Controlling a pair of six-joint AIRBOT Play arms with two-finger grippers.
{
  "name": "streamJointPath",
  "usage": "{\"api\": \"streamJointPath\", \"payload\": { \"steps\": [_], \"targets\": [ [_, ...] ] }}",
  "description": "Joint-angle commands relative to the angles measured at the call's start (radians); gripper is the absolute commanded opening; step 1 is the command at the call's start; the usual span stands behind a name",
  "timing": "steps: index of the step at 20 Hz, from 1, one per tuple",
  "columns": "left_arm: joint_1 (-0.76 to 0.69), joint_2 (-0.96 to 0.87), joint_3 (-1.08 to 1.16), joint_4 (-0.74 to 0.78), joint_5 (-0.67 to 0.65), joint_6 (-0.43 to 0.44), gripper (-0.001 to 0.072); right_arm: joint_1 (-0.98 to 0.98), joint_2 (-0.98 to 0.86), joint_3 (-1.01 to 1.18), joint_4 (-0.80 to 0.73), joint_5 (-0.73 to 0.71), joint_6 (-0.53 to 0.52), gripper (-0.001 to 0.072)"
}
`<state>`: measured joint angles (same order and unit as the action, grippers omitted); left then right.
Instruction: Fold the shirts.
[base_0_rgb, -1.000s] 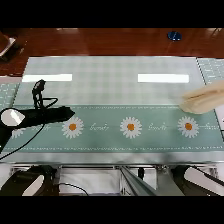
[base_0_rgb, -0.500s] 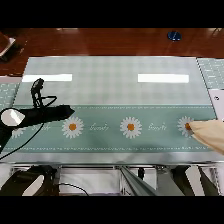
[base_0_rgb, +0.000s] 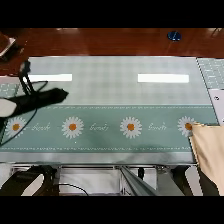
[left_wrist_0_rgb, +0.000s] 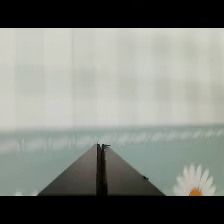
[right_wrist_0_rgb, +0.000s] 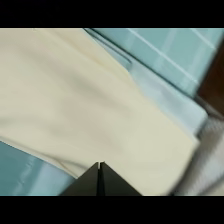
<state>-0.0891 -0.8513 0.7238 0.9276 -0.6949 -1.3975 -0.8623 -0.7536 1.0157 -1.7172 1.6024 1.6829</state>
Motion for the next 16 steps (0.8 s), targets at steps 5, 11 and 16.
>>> {"api": "streamJointPath", "payload": {
  "steps": [5,11,16],
  "targets": [
    [-0.046,-0.242,0.673,-0.021,-0.111,0.089,0.0018,0.543,-0.256,0.352,0.626,-0.577,-0.121,0.002],
    [-0.252,-0.308,0.419,0.184,-0.049,-0.028,0.0017,0.997,-0.579,0.285,0.117,-0.48,0.055,0.002],
    [-0.177,-0.367,0.345,0.2,-0.05,-0.115,0.0018,1.004,-0.657,0.277,0.111,-0.421,0.095,0.002]
  ]
}}
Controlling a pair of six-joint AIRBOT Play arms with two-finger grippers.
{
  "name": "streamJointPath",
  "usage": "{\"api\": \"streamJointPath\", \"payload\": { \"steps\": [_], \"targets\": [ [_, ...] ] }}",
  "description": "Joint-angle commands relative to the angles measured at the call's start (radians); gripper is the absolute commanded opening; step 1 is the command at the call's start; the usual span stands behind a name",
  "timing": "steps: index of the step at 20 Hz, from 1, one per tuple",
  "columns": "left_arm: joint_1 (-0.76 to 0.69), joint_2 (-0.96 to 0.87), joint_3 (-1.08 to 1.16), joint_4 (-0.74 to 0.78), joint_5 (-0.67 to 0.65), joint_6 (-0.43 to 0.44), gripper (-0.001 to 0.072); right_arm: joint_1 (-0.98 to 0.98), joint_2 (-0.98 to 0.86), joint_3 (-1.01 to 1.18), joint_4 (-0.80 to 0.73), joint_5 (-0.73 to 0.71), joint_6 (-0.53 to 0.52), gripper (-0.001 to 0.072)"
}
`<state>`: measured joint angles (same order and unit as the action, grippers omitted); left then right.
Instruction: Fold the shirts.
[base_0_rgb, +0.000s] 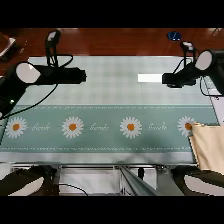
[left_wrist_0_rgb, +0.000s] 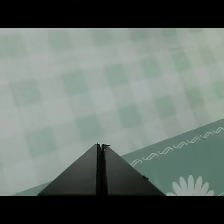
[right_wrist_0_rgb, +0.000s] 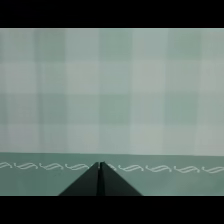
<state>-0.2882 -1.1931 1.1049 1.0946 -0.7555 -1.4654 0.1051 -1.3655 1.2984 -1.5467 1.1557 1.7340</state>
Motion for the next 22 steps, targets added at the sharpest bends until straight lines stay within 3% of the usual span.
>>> {"api": "streamJointPath", "payload": {
  "steps": [1,5,22],
  "targets": [
    [0.037,-0.025,-0.031,0.032,0.006,-0.047,0.0018,0.037,-0.038,-0.006,-0.058,0.035,0.043,0.002],
    [0.059,-0.032,-0.031,0.043,-0.064,-0.047,0.0018,0.04,-0.021,-0.019,-0.047,0.058,0.042,0.002],
    [0.057,-0.032,-0.031,0.042,-0.064,-0.047,0.0018,0.039,-0.021,-0.02,-0.031,0.068,0.042,0.002]
  ]
}}
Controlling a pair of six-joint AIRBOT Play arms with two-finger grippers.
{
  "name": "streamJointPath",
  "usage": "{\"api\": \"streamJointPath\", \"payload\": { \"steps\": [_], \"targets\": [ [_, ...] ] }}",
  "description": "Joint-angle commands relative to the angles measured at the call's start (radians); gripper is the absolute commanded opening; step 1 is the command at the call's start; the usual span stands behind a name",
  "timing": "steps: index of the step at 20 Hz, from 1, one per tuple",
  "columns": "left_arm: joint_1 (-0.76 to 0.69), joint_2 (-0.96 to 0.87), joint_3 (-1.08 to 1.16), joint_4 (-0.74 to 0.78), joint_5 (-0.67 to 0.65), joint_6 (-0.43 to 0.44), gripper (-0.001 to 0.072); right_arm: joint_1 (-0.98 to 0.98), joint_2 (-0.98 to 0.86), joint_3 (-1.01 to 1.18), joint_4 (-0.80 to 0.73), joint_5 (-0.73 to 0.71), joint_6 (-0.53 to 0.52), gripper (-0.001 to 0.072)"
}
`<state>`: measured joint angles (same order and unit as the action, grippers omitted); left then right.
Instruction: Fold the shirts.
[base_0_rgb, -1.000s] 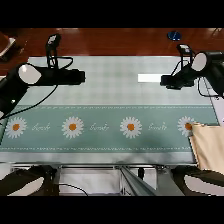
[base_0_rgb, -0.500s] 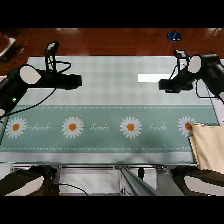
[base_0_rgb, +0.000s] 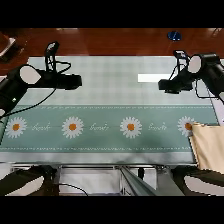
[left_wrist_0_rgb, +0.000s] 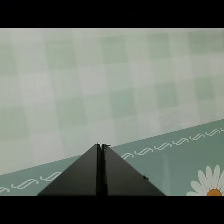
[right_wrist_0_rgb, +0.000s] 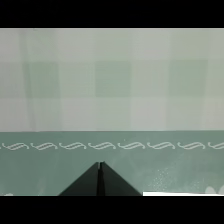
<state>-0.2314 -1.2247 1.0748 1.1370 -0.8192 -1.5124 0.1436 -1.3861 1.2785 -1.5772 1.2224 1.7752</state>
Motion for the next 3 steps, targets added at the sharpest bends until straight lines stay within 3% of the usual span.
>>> {"api": "streamJointPath", "payload": {
  "steps": [1,3],
  "targets": [
    [0.0,-0.001,0.0,0.0,-0.001,0.0,0.0018,0.001,0.0,0.0,0.0,0.001,0.0,0.002],
    [0.0,-0.001,0.0,0.0,-0.001,0.0,0.0018,0.001,0.0,0.0,0.0,0.001,0.0,0.002]
  ]
}}
